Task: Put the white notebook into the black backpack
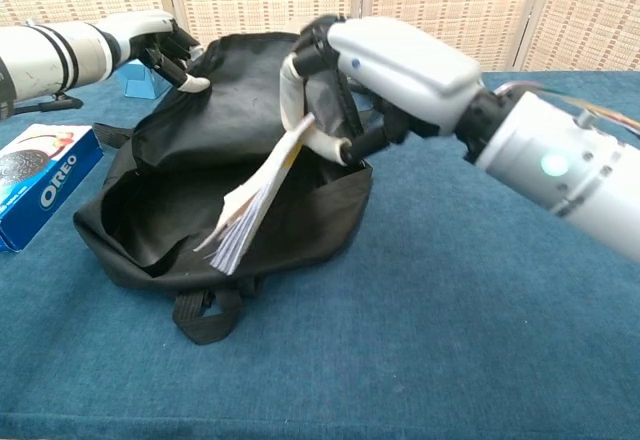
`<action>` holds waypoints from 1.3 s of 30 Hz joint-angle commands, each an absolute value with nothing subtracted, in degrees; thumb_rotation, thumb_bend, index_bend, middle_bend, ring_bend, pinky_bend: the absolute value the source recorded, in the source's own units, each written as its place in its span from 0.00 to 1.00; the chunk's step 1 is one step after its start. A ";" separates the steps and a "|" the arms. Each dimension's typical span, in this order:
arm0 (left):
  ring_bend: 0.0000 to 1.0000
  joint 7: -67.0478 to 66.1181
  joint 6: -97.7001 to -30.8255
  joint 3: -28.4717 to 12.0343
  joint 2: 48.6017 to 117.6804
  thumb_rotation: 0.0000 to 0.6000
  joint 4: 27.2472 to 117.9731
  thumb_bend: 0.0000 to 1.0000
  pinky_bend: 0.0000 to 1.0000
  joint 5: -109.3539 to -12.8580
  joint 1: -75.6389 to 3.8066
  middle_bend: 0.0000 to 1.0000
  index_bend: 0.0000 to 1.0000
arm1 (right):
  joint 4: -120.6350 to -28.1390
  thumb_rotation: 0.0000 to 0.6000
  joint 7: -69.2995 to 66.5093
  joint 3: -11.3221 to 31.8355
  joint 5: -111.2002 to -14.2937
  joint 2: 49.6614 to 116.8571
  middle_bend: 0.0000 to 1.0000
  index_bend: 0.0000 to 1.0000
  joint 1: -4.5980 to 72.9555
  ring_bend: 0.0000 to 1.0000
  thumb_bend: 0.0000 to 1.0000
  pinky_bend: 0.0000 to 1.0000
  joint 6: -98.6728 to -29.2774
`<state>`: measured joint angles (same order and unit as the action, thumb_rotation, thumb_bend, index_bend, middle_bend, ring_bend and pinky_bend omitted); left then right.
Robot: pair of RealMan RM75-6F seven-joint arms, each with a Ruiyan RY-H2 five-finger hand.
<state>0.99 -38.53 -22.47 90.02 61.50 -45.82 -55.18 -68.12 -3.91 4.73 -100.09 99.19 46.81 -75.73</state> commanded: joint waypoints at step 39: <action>0.39 0.30 -38.37 -21.21 84.42 1.00 68.55 0.55 0.13 -42.70 -54.35 0.47 0.84 | -42.66 1.00 -4.80 7.10 -96.45 113.73 0.45 0.77 53.54 0.20 0.35 0.01 -65.65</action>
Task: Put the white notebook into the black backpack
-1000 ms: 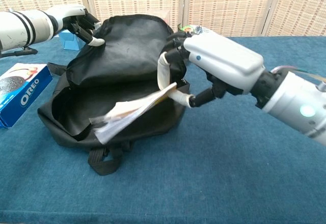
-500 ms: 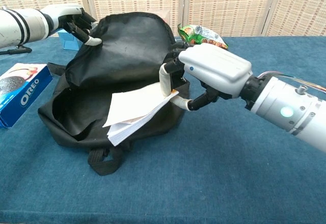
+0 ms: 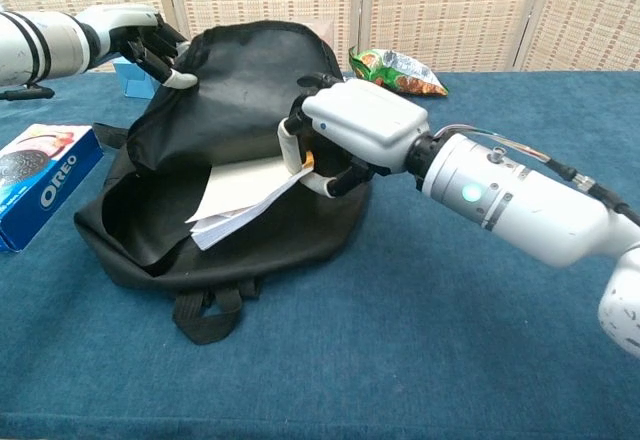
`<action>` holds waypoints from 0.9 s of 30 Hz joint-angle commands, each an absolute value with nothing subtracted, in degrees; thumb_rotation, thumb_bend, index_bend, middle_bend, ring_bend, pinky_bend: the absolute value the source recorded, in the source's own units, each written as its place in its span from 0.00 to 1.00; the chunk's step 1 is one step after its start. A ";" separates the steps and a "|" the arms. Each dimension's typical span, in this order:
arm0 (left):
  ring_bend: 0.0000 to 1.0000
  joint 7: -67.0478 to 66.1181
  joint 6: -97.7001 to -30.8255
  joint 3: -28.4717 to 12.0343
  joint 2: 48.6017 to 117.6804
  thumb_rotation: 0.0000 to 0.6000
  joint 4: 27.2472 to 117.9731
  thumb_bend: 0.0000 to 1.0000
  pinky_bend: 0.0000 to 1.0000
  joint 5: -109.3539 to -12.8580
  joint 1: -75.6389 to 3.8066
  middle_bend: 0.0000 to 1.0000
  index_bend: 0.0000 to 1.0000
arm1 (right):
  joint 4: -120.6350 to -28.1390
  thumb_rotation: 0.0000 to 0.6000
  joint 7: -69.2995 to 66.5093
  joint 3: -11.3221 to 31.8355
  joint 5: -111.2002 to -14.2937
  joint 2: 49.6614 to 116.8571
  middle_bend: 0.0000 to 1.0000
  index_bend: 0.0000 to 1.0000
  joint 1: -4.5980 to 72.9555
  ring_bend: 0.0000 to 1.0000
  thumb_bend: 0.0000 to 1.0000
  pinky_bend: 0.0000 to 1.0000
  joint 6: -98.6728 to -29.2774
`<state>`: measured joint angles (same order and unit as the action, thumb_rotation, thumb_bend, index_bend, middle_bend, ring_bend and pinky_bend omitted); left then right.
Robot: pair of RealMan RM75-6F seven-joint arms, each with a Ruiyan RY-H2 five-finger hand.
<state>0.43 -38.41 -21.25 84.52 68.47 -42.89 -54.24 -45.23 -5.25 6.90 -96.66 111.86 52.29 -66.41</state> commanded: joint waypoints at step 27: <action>0.39 -0.85 -37.30 -19.62 81.55 1.00 71.72 0.55 0.13 -37.74 -55.05 0.45 0.82 | -26.32 1.00 2.51 6.79 -93.31 123.21 0.14 0.16 56.74 0.00 0.15 0.00 -64.96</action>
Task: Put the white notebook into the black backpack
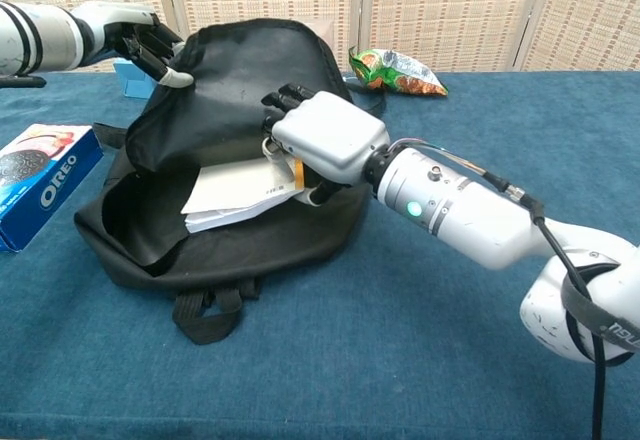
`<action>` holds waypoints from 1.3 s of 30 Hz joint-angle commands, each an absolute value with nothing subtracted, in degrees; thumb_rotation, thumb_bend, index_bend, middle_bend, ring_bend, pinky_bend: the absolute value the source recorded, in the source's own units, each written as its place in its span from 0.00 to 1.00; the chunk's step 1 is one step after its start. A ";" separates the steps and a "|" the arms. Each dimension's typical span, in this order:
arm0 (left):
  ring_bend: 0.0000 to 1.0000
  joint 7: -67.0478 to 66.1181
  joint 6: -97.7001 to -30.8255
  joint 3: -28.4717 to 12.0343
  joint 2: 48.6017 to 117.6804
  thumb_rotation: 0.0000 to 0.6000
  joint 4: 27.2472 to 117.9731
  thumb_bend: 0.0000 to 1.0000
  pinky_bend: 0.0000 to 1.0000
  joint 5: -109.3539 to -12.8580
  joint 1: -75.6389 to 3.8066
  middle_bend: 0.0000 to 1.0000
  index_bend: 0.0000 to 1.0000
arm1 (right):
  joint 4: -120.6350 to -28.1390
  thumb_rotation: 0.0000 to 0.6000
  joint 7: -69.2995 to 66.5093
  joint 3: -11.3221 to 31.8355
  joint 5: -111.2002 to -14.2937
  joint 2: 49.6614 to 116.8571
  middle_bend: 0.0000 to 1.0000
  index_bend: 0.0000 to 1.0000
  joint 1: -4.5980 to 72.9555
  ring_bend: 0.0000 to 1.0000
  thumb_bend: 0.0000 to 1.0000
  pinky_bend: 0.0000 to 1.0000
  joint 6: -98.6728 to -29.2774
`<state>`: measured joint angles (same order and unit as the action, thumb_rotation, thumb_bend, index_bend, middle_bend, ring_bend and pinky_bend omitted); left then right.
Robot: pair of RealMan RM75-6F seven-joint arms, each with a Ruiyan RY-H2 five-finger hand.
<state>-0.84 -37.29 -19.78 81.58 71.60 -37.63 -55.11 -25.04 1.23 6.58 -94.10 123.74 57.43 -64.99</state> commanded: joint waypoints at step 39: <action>0.28 6.60 -55.20 -14.07 66.39 1.00 94.66 0.31 0.13 -56.98 -37.54 0.26 0.27 | -87.73 1.00 10.56 6.32 -81.75 71.63 0.13 0.04 30.34 0.00 0.04 0.00 -76.31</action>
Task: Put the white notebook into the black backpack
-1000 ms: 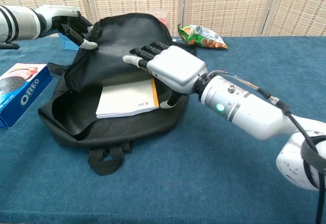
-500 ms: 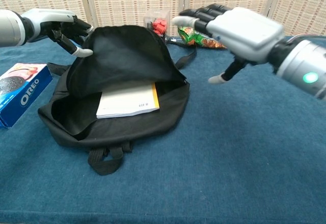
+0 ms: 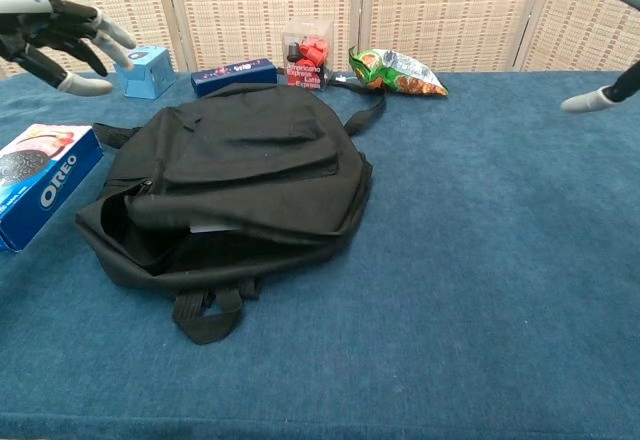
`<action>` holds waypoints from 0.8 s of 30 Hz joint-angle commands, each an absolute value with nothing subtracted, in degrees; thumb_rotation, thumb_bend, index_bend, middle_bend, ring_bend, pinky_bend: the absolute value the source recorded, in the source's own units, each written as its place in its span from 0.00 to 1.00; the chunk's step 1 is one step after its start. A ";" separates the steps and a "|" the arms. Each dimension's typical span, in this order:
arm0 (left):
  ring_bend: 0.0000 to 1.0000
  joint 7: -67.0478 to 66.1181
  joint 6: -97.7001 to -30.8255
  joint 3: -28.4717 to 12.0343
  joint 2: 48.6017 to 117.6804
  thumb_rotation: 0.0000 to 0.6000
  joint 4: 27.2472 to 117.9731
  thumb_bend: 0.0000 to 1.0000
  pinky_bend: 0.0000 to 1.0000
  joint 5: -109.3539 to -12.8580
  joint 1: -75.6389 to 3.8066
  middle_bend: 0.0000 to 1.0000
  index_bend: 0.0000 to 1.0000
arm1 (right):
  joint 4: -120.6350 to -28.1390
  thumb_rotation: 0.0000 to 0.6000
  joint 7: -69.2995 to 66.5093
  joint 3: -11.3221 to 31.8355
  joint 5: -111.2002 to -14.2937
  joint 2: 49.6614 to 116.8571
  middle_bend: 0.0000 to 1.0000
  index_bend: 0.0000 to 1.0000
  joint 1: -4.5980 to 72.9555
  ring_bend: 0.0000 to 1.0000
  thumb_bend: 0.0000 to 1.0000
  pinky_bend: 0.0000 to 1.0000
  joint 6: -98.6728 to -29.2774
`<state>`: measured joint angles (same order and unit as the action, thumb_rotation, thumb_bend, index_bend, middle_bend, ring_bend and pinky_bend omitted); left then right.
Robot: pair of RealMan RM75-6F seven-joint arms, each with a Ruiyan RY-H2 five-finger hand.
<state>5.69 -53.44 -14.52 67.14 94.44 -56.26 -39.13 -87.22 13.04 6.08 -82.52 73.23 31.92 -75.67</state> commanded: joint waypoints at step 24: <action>0.25 -3.81 -80.06 -6.47 66.93 1.00 92.26 0.30 0.11 -66.57 -19.92 0.22 0.28 | -93.26 1.00 -1.11 2.38 -78.95 61.13 0.32 0.34 17.48 0.16 0.19 0.24 -78.52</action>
<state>-2.77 -79.03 -7.19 66.68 91.81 -66.11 -21.01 -93.21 -1.01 2.60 -79.18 61.28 18.13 -77.98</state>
